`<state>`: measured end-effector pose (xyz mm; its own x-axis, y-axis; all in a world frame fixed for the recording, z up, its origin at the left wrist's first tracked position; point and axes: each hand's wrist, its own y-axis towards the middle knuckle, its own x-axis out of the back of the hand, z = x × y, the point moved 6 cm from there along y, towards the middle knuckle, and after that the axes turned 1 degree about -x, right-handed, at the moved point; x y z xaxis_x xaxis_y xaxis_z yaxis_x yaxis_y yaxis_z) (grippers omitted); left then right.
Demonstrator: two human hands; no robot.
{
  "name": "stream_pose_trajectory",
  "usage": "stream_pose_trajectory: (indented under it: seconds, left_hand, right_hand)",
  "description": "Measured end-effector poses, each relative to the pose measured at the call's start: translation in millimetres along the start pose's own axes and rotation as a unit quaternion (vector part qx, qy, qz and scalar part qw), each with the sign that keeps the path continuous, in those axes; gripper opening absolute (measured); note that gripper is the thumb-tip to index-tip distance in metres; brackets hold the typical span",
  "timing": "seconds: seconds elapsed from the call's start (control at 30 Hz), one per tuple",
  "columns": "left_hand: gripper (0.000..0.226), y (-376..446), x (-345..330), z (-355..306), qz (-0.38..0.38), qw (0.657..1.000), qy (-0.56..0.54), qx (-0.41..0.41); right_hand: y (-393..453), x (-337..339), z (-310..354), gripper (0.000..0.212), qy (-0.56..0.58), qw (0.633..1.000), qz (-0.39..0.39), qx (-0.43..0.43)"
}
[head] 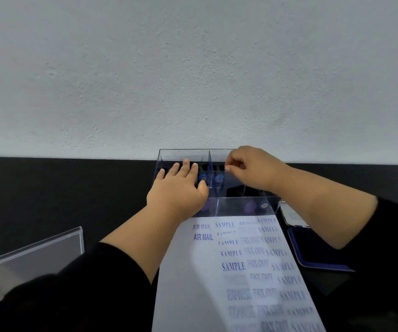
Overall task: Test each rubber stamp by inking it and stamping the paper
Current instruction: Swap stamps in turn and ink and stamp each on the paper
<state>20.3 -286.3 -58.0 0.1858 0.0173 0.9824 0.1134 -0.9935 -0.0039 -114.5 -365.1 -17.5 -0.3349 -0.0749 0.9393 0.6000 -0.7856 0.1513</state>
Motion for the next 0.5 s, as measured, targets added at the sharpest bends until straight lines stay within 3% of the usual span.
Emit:
stream_pose_trajectory:
  seconds: [0.13,0.33,0.5]
  left_hand:
    - [0.056,-1,0,-1,0.002,1.0,-0.003,-0.003]
    - [0.056,0,-1,-1,0.0,1.0,0.003,-0.001]
    - [0.056,0,-1,-2,-0.004,1.0,0.002,-0.002]
  right_hand:
    - [-21,9,7,0.019,-0.033,0.999,0.008,0.038]
    - [-44,-6,10,0.048,-0.063,0.978,0.192,-0.049]
    - [-44,-19,9,0.059,-0.088,0.966,0.228,-0.085]
